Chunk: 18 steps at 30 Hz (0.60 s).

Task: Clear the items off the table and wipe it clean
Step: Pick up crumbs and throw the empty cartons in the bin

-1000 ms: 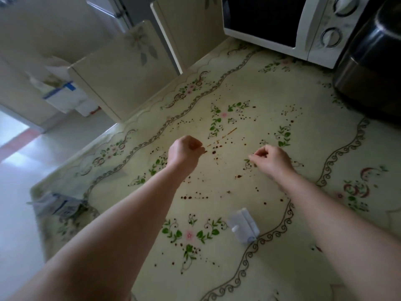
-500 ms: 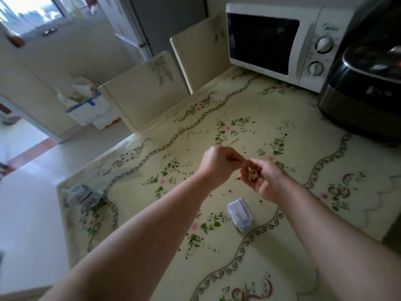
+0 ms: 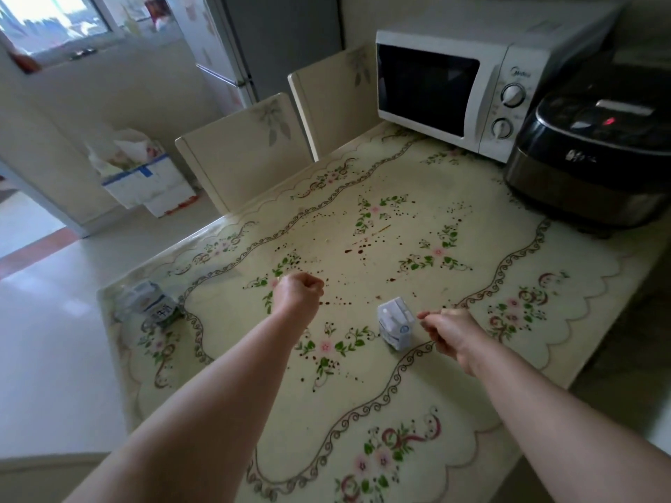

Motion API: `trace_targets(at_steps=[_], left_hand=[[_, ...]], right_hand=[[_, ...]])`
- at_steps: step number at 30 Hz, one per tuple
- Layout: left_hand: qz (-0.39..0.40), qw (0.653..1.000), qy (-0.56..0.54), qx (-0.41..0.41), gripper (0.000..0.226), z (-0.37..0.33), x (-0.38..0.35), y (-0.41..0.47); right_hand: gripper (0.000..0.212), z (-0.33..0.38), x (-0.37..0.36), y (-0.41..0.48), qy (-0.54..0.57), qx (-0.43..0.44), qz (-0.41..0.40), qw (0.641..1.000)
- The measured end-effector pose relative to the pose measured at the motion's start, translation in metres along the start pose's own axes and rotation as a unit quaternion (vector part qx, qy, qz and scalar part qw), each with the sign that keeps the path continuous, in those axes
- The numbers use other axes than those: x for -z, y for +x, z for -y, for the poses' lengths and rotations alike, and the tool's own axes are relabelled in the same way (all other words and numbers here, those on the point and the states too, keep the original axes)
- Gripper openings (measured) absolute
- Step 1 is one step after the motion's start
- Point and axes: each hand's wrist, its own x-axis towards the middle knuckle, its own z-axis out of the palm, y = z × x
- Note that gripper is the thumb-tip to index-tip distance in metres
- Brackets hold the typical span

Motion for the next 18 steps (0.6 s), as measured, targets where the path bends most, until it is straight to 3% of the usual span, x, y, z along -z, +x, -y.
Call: trace_targets(at_steps=[4,9,14,18], left_hand=[[0.01,1.0,-0.006,0.003,0.016,0.017,0.014,-0.016],[0.016,1.0,0.0,-0.007,0.015,0.036,0.035,-0.031],[-0.005,1.0,-0.007,-0.002,0.013,0.057,0.063,-0.039],[-0.024,1.0,0.004,0.017,0.011,0.075,0.084,-0.042]], right_hand=[[0.03,-0.017,-0.011,-0.017,-0.068,0.018,-0.03,0.997],[0.067,-0.025,-0.029,-0.039,-0.123,0.069,-0.077,0.987],[0.077,-0.022,-0.048,-0.049,-0.157,0.134,-0.157,0.966],[0.076,-0.015,-0.055,-0.05,-0.175,0.154,-0.173,0.957]])
